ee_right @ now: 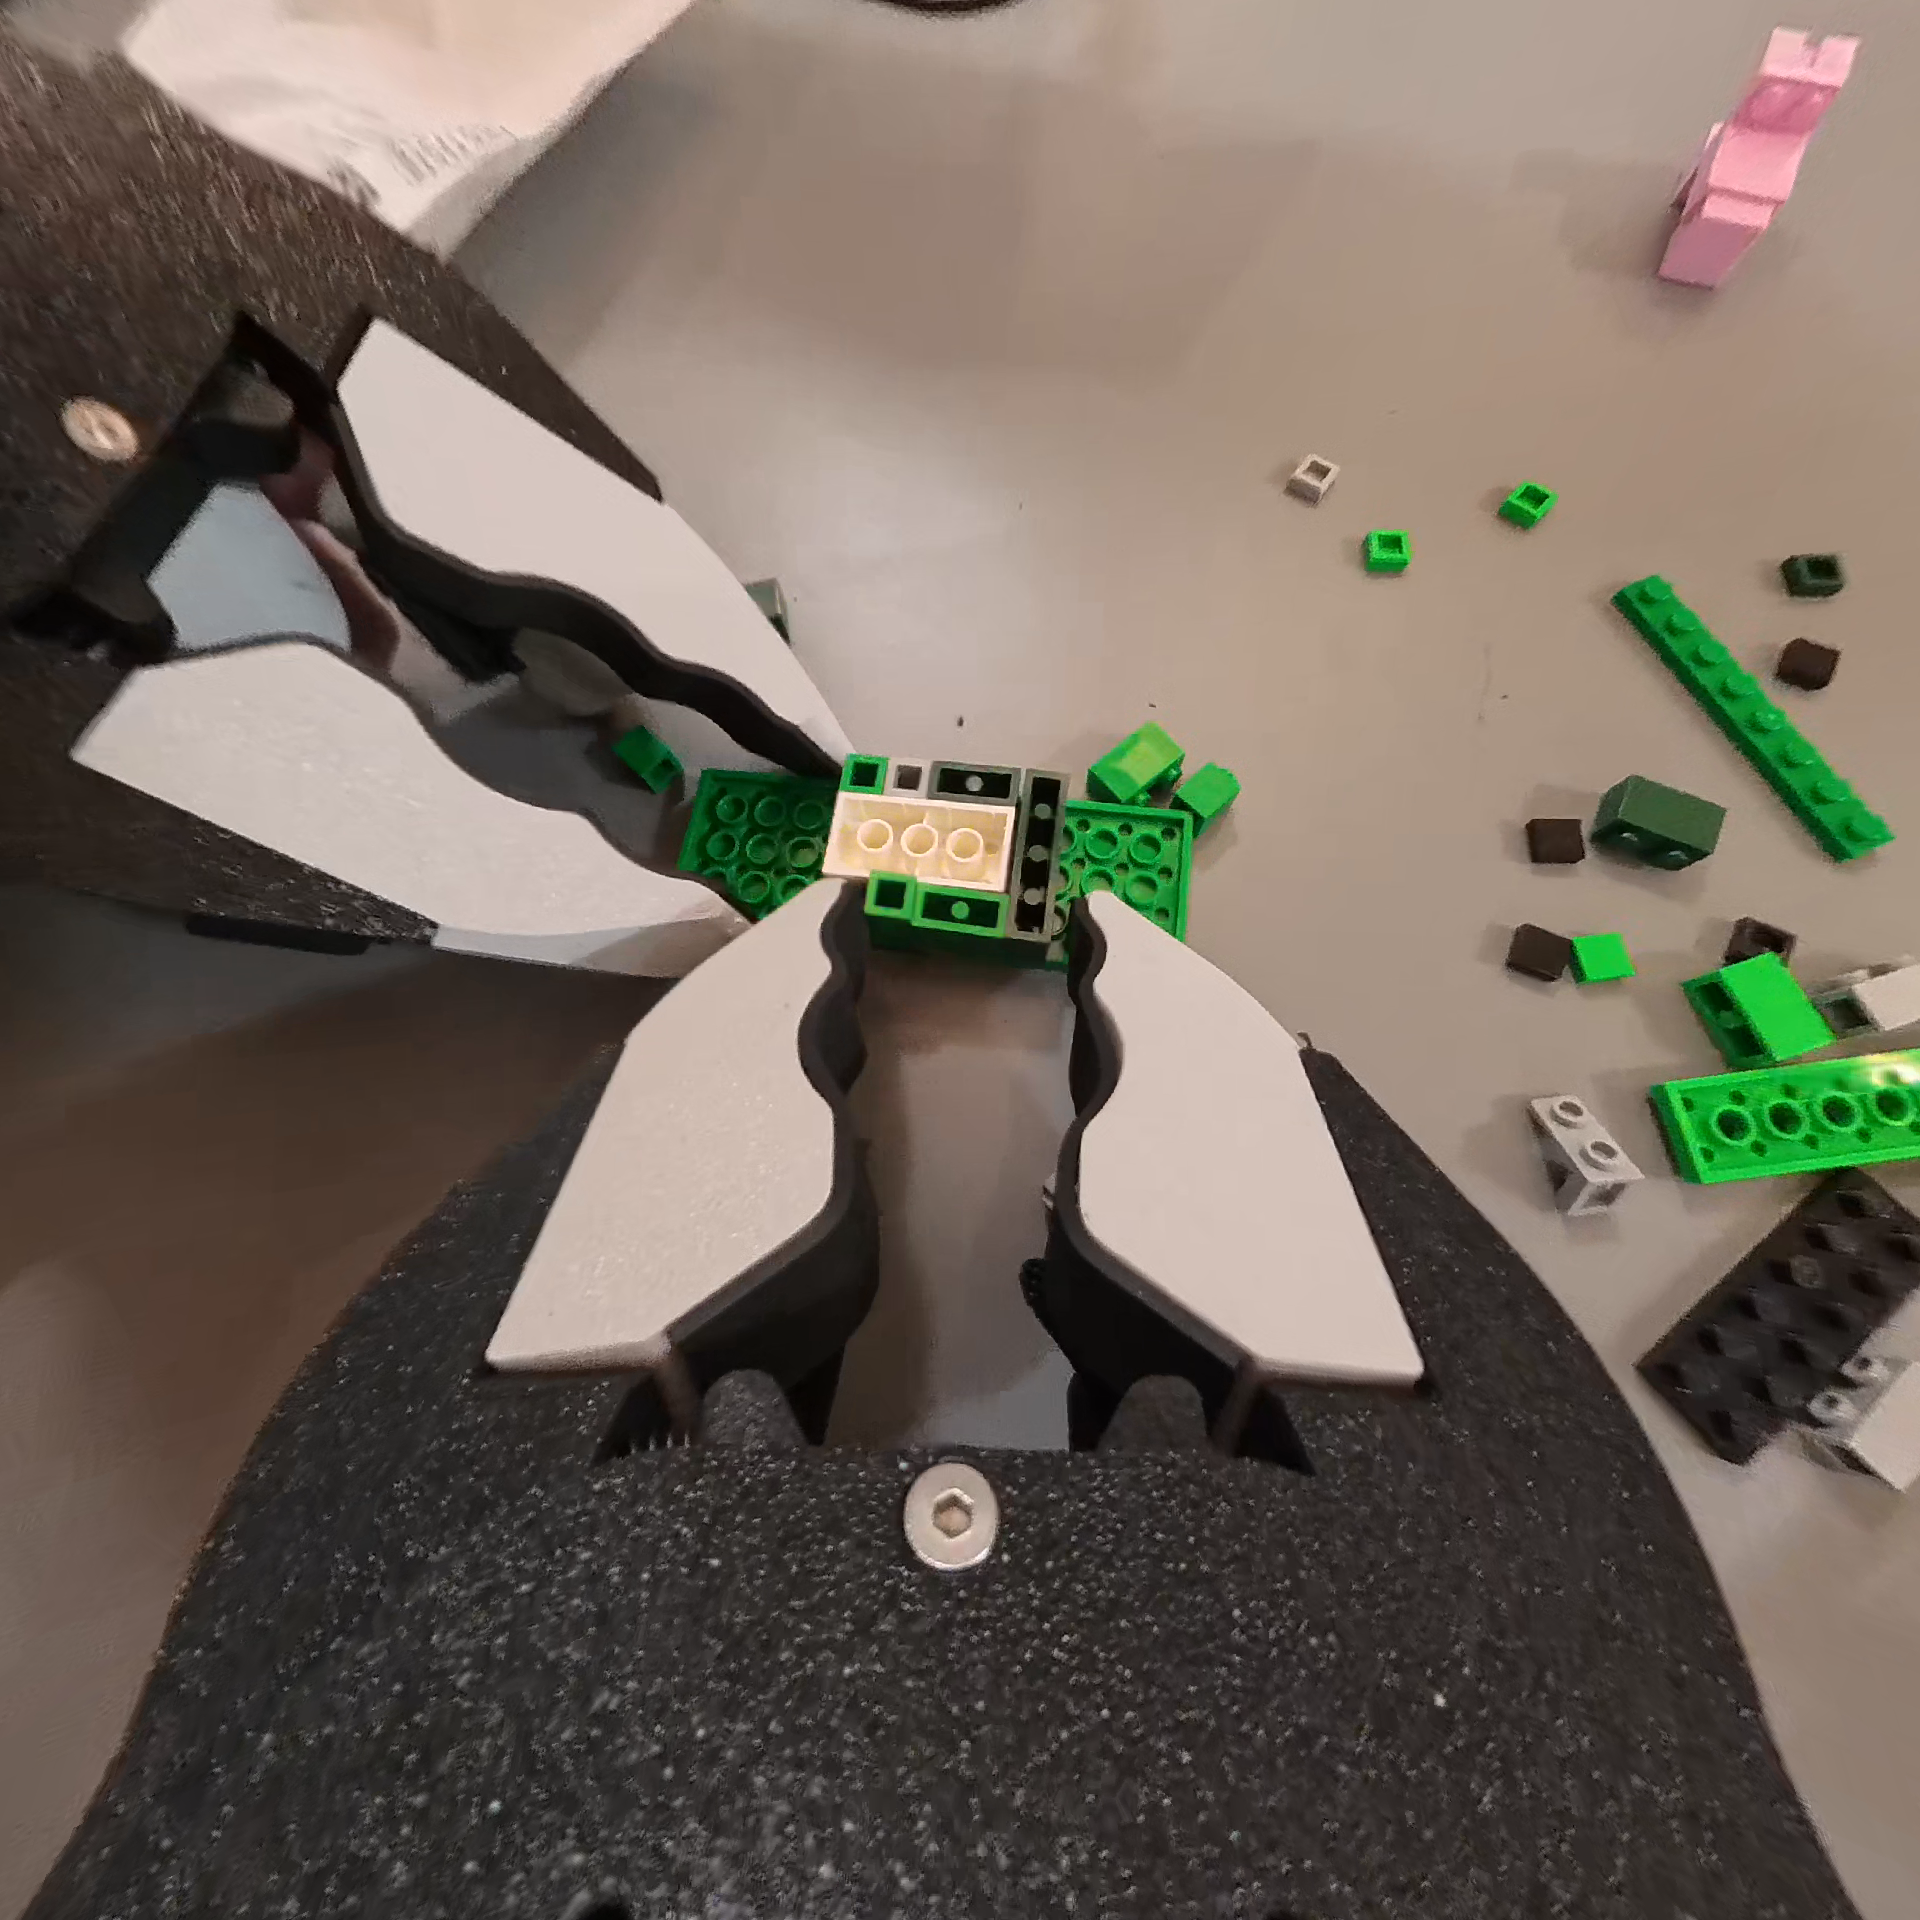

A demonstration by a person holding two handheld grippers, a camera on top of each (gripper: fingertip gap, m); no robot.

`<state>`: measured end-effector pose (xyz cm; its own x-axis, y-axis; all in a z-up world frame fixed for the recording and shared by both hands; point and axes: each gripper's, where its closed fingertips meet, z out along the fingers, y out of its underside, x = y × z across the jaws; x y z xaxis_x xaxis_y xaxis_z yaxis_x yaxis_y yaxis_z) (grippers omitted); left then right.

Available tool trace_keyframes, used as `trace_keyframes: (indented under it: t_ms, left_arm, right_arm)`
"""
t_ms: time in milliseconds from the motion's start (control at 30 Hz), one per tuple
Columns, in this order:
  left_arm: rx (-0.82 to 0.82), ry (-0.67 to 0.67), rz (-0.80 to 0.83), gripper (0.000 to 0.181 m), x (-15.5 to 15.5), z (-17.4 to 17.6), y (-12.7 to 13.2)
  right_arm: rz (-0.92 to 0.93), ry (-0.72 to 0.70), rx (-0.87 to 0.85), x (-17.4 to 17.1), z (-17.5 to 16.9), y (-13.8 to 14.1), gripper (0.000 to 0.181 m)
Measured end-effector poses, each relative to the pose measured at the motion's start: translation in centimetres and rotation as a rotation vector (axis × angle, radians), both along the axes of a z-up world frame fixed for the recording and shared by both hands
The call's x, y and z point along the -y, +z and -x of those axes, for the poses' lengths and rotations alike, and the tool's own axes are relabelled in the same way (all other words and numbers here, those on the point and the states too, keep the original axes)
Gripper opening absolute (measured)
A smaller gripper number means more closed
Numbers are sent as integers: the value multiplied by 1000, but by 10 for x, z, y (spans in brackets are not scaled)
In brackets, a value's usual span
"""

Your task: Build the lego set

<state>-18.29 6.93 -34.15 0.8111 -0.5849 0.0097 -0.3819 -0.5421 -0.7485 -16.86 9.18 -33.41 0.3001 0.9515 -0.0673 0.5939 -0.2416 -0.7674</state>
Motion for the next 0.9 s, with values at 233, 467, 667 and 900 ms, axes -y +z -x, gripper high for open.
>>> trace_keyframes:
  t_ms: [233,467,667,900]
  left_arm:
    - [4,4,-1,34,-1,1,0]
    - [7,1,0,33,-1,1,0]
    - [6,-10,-1,33,0,1,0]
    - [5,-29,-1,34,0,3,0]
  right_arm:
    - [197,29,-77,0,1,7,33]
    - [-64,-16,78,-24,-21,6,33]
    - [-124,-20,198,-34,-41,7,50]
    - [38,169,55,2,-2,11,46]
